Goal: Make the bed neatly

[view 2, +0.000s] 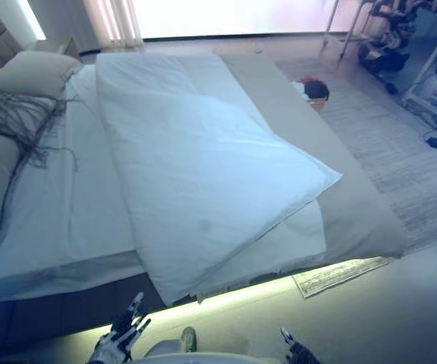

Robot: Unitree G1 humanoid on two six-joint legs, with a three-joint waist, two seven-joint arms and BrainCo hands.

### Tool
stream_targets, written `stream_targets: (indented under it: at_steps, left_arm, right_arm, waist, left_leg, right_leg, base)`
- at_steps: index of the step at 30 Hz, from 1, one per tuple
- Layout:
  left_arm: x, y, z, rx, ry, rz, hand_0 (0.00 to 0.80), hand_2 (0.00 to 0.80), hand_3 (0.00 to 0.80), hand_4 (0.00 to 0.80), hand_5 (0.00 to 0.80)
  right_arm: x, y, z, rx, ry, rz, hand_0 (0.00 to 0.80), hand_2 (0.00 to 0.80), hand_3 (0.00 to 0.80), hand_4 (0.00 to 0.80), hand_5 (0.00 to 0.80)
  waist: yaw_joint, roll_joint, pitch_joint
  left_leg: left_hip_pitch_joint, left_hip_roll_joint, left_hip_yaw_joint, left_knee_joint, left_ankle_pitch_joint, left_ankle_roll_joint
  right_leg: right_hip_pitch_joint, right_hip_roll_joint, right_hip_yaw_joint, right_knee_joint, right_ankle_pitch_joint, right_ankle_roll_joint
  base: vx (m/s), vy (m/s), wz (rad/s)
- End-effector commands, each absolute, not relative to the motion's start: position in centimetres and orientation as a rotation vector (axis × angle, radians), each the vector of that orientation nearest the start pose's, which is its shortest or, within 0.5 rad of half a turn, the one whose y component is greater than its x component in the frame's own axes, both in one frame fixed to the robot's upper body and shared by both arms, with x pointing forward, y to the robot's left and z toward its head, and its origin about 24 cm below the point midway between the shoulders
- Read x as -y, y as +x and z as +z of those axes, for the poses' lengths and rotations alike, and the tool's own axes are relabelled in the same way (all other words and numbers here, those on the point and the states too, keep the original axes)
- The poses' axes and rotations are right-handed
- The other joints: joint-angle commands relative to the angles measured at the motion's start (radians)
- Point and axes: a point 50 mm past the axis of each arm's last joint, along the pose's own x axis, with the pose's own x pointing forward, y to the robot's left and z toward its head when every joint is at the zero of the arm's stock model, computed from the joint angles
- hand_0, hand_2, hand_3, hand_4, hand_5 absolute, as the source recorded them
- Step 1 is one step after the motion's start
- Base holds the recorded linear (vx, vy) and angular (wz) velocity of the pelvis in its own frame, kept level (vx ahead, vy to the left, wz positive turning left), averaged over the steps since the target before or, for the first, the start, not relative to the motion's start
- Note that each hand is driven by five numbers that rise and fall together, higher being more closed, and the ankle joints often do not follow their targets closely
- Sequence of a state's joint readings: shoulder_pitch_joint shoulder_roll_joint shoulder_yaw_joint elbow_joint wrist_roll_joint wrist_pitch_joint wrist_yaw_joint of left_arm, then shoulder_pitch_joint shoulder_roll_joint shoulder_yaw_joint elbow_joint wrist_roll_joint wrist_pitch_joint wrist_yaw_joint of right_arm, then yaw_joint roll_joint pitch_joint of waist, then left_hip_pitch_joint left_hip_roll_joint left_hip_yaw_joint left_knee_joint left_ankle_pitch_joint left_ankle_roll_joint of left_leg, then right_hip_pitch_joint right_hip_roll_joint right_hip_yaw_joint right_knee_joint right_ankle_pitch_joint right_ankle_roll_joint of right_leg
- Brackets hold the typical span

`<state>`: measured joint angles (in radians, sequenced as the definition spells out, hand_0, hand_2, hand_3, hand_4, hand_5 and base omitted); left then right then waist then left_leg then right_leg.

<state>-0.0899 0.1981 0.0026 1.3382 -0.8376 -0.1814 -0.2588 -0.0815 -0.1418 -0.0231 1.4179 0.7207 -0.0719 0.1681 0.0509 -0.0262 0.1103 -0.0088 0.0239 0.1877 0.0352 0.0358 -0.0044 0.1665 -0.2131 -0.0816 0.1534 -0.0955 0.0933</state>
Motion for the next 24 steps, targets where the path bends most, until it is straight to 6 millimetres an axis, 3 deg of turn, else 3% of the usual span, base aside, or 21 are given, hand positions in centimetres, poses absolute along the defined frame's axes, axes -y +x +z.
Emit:
stream_targets:
  at_steps: [1, 3, 4, 7, 8, 10, 13, 14, 19, 24]
  left_arm:
    - [-22.8, 13.0, -15.0, -0.853, -0.561, 0.367, 0.0, 0.0, 0.0, 0.0, 0.0]
    - [-22.9, 13.8, -14.6, -0.833, -0.55, 0.353, 0.0, 0.0, 0.0, 0.0, 0.0]
    - [-22.9, 14.7, -14.3, -0.808, -0.548, 0.336, 0.0, 0.0, 0.0, 0.0, 0.0]
    - [-22.7, 19.9, -11.8, -0.656, -0.543, 0.24, 0.0, 0.0, 0.0, 0.0, 0.0]
    - [-22.4, 21.4, -11.0, -0.62, -0.539, 0.218, 0.0, 0.0, 0.0, 0.0, 0.0]
    - [-21.7, 22.5, -10.5, -0.59, -0.546, 0.207, 0.0, 0.0, 0.0, 0.0, 0.0]
    - [-21.1, 22.2, -10.6, -0.575, -0.577, 0.192, 0.0, 0.0, 0.0, 0.0, 0.0]
    - [-20.9, 22.3, -10.6, -0.571, -0.575, 0.166, 0.0, 0.0, 0.0, 0.0, 0.0]
    - [-20.0, 25.5, -8.0, -0.453, -0.567, 0.008, 0.0, 0.0, 0.0, 0.0, 0.0]
    - [-19.1, 28.0, -4.9, -0.303, -0.6, -0.086, 0.0, 0.0, 0.0, 0.0, 0.0]
  right_arm:
    - [22.7, 12.0, -15.5, -0.95, 0.563, -0.431, 0.0, 0.0, 0.0, 0.0, 0.0]
    - [22.5, 13.3, -15.1, -0.907, 0.599, -0.417, 0.0, 0.0, 0.0, 0.0, 0.0]
    - [22.3, 14.3, -14.8, -0.874, 0.628, -0.413, 0.0, 0.0, 0.0, 0.0, 0.0]
    - [22.0, 20.2, -12.3, -0.724, 0.731, -0.389, 0.0, 0.0, 0.0, 0.0, 0.0]
    - [21.8, 21.9, -11.4, -0.683, 0.749, -0.398, 0.0, 0.0, 0.0, 0.0, 0.0]
    - [22.1, 23.1, -10.6, -0.651, 0.745, -0.427, 0.0, 0.0, 0.0, 0.0, 0.0]
    - [23.2, 23.2, -10.2, -0.626, 0.699, -0.488, 0.0, 0.0, 0.0, 0.0, 0.0]
    - [23.5, 23.4, -10.1, -0.607, 0.701, -0.497, 0.0, 0.0, 0.0, 0.0, 0.0]
    - [25.5, 28.5, -5.5, -0.5, 0.664, -0.465, 0.0, 0.0, 0.0, 0.0, 0.0]
    - [27.4, 31.8, -0.9, -0.379, 0.691, -0.36, 0.0, 0.0, 0.0, 0.0, 0.0]
  waist:
    - [0.008, 0.017, 0.011]
    - [-0.003, 0.025, 0.033]
    - [-0.008, 0.028, 0.051]
    - [-0.029, 0.027, 0.166]
    - [-0.034, 0.027, 0.189]
    - [-0.039, 0.021, 0.208]
    - [-0.031, 0.011, 0.218]
    - [-0.027, 0.011, 0.223]
    - [0.006, 0.017, 0.278]
    - [0.035, 0.038, 0.331]
  left_leg:
    - [-0.117, 0.036, -0.009, 0.058, 0.048, 0.009]
    - [-0.093, 0.041, -0.01, 0.051, 0.045, -0.003]
    - [-0.09, 0.041, -0.016, 0.051, 0.041, -0.009]
    - [-0.137, 0.045, -0.035, 0.067, 0.011, -0.025]
    - [-0.168, 0.056, -0.04, 0.094, -0.002, -0.025]
    - [-0.231, 0.085, -0.048, 0.189, -0.024, -0.029]
    - [-0.277, 0.111, -0.063, 0.271, -0.045, -0.05]
    - [-0.284, 0.112, -0.073, 0.276, -0.046, -0.054]
    - [-0.379, 0.1, -0.122, 0.3, -0.036, -0.076]
    - [-0.464, 0.074, -0.162, 0.337, -0.04, -0.074]
  right_leg:
    - [-0.039, -0.021, -0.035, 0.194, 0.097, 0.012]
    - [-0.125, -0.004, -0.038, 0.113, 0.081, -0.002]
    - [-0.182, 0.002, -0.03, 0.068, 0.105, -0.003]
    - [-0.395, -0.028, 0.002, -0.057, 0.274, 0.022]
    - [-0.432, -0.026, 0.019, -0.043, 0.276, 0.023]
    - [-0.45, -0.014, 0.036, 0.037, 0.225, 0.023]
    - [-0.436, -0.022, -0.001, 0.069, 0.178, 0.024]
    - [-0.435, -0.022, -0.004, 0.07, 0.173, 0.022]
    - [-0.496, -0.041, -0.047, 0.103, 0.151, 0.022]
    - [-0.593, -0.059, -0.05, 0.19, 0.127, 0.03]
  base:
    - [0.242, 0.036, -0.22]
    - [0.1, -0.107, -0.1]
    - [-0.144, -0.237, -0.03]
    - [-0.315, -0.333, 0.03]
    - [-0.242, -0.335, 0.26]
    - [0.007, -0.234, 0.71]
    - [0.166, -0.163, 0.97]
    - [0.083, -0.121, 0.15]
    - [-0.033, -0.049, 0.03]
    - [-0.033, 0.03, 0.24]
